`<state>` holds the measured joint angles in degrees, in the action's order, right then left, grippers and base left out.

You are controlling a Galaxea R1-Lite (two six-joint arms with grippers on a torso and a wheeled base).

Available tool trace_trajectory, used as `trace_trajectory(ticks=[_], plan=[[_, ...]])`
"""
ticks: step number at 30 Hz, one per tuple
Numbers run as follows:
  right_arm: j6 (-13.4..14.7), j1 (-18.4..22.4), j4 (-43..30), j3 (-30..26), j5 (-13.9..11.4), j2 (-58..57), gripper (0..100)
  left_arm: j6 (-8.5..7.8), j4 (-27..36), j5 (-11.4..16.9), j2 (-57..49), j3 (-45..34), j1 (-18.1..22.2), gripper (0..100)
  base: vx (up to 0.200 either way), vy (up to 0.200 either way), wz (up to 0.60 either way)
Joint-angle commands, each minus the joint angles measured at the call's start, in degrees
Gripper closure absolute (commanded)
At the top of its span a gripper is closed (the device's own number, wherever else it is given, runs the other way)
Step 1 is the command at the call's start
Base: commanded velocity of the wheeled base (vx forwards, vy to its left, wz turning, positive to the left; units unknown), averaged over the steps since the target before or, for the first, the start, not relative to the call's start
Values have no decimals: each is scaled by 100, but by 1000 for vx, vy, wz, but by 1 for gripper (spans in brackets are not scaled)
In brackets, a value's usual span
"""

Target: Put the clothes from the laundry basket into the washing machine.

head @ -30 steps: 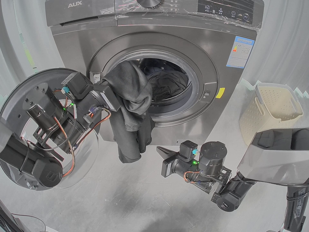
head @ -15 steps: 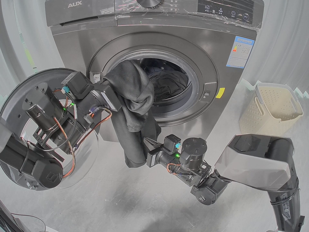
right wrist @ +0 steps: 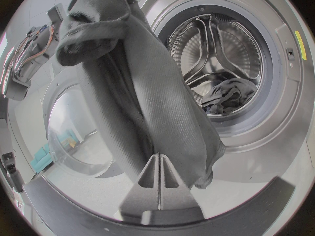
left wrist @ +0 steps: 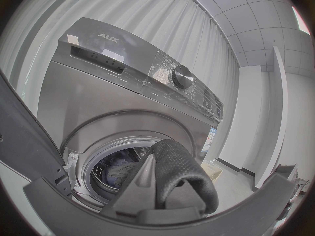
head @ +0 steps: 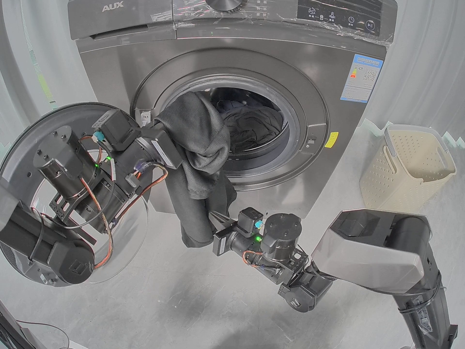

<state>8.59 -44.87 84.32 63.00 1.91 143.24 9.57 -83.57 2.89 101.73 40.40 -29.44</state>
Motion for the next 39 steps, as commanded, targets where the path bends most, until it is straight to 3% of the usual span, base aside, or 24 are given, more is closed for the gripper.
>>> trace_trajectory(ticks=[1, 6, 11, 20, 28, 36, 39], plan=[[11, -250, 67, -385, 2, -147, 100, 1, -2, 1, 13, 21, 17, 100, 0, 0, 0], [11, -382, 5, -262, 11, -130, 100, 1, -2, 1, 13, 12, 8, 100, 0, 0, 0], [19, -276, -12, 265, 55, 134, 100, 1, -2, 10, 13, 12, 17, 100, 0, 0, 0], [11, 154, -83, 292, 72, 143, 100, 1, -11, 10, 5, 12, 0, 100, 0, 0, 0], [19, 181, -30, 318, 72, 152, 100, 10, -11, 10, 5, 12, -9, 100, 0, 0, 0], [28, 286, 23, -104, 72, -367, 100, 10, -19, 10, 5, -23, 26, 100, 0, 0, 0], [28, 365, -12, -570, 72, -1061, 100, 10, -46, 10, 13, -15, 26, 100, 0, 0, 0]])
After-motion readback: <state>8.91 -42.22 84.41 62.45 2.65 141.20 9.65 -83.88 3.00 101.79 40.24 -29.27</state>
